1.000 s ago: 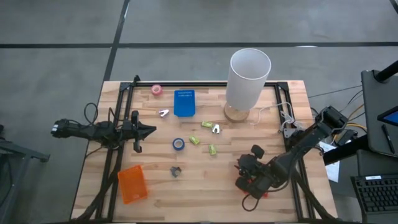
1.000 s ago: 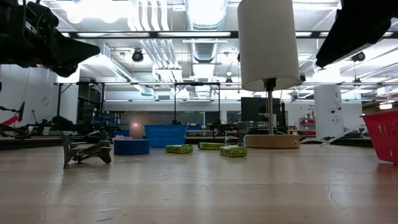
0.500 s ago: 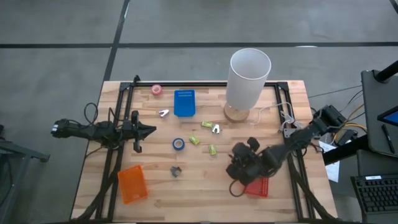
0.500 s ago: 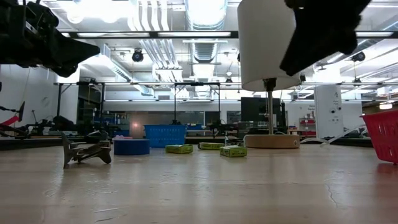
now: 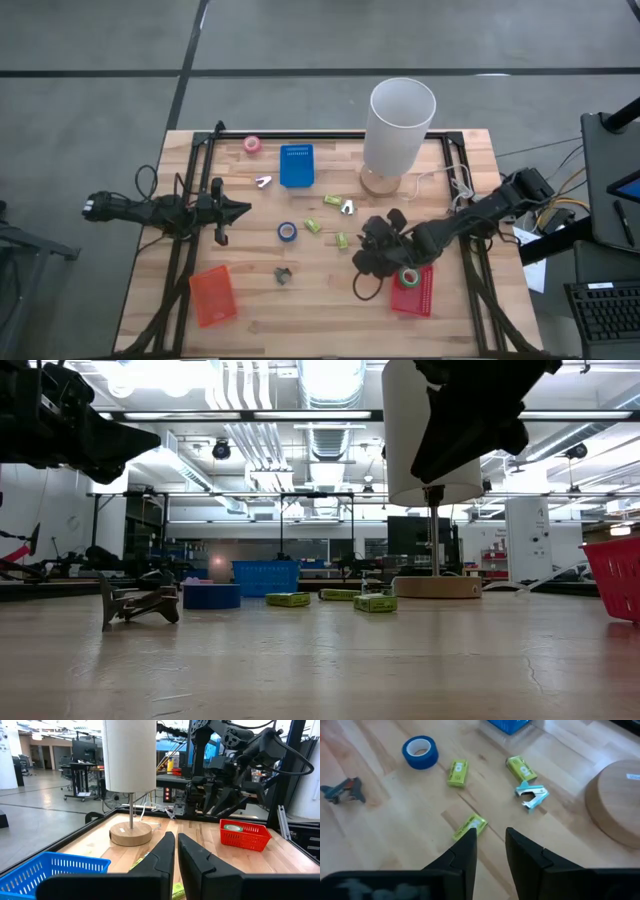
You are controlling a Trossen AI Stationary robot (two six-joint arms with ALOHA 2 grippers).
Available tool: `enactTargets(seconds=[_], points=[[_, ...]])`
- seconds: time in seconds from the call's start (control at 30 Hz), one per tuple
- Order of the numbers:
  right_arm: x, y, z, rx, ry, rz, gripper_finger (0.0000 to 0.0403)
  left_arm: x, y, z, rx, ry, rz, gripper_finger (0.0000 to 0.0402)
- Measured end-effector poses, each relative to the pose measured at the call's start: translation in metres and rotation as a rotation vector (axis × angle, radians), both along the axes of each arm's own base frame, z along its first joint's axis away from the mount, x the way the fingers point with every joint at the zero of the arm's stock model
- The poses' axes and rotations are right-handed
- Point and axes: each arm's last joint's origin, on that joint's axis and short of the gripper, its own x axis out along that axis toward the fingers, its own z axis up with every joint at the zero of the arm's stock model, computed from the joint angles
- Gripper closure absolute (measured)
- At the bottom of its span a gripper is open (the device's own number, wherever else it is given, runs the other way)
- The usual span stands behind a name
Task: Pick and place Stapler, Stapler remover, tape
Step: Put the blue tape into the red bin
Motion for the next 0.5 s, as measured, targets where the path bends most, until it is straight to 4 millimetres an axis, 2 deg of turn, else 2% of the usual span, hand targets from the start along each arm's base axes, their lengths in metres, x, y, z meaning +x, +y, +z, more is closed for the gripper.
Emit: enactTargets(seconds=[0.27,0.5], points=[[0.012,-0.013,0.000,0.066,-0.027,0.028,0.0317,0.000,0.000,0.000,0.000,0.000,0.000,0.0376],[0.036,-0.020,0.012,0.011,-0.146,0.284,0.0304,0.000,0.000,0.000,0.000,0.000,0.000,0.0376]])
